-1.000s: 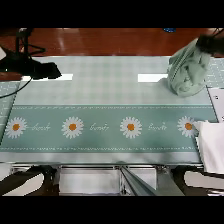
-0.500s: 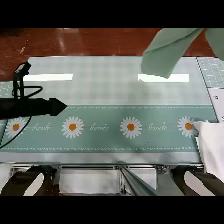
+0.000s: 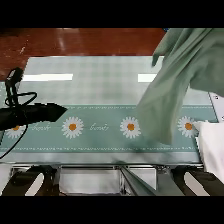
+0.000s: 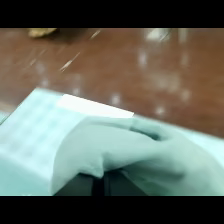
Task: Fold the shirts.
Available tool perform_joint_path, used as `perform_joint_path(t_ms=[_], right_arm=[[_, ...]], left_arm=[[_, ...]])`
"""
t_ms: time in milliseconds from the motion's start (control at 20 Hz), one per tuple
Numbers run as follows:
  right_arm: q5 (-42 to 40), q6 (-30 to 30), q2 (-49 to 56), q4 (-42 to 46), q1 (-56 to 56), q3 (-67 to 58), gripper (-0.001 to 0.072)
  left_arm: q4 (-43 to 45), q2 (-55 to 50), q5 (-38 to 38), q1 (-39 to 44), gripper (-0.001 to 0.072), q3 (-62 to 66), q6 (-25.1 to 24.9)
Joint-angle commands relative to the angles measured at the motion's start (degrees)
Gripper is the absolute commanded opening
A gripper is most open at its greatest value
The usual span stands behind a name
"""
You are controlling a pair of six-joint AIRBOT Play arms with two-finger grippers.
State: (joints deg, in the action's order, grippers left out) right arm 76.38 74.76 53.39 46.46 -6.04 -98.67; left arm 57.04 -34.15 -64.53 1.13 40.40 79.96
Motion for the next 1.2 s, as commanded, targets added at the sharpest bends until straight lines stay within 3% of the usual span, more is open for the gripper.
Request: perform_joint_path(t_ms=[0,200,350,650,700,750,900,1050,1150], right_arm=[[2.9,-0.5,-1.5,0.1,11.6,8.9,0.0021],[-9.4,4.1,-1.6,8.3,30.7,23.6,0.0021],[-19.9,6.9,-0.1,8.0,39.0,32.6,0.0021],[-23.2,8.3,14.1,8.1,50.9,35.4,0.0022],[-24.2,10.4,16.3,8.2,51.5,35.4,0.0145],[-24.6,10.9,17.6,8.8,51.1,35.3,0.0427],[-20.8,16.0,15.0,17.7,44.1,32.8,0.0408],[-18.4,19.2,5.3,27.5,31.3,31.1,0.0408],[-12.7,22.7,-0.9,36.9,20.5,31.6,0.0407]], left_arm=[[-0.1,0.3,0.0,0.0,0.0507,-0.1,0.9],[-0.1,0.3,0.0,0.0,0.0507,-0.1,1.8],[-0.1,0.3,0.0,0.0,0.0506,-0.1,2.0],[-0.1,0.3,0.0,0.0,0.0507,-0.1,2.4],[-0.1,0.3,0.0,0.0,0.0507,-0.1,2.4],[-0.1,0.3,-0.1,0.0,0.0506,-0.1,2.4],[-0.1,0.3,-1.9,0.0,0.0506,-0.1,2.3],[1.7,0.3,-4.2,0.0,0.0506,-0.2,2.2],[8.0,-0.7,-7.1,0.0,0.0506,-0.2,10.6]])
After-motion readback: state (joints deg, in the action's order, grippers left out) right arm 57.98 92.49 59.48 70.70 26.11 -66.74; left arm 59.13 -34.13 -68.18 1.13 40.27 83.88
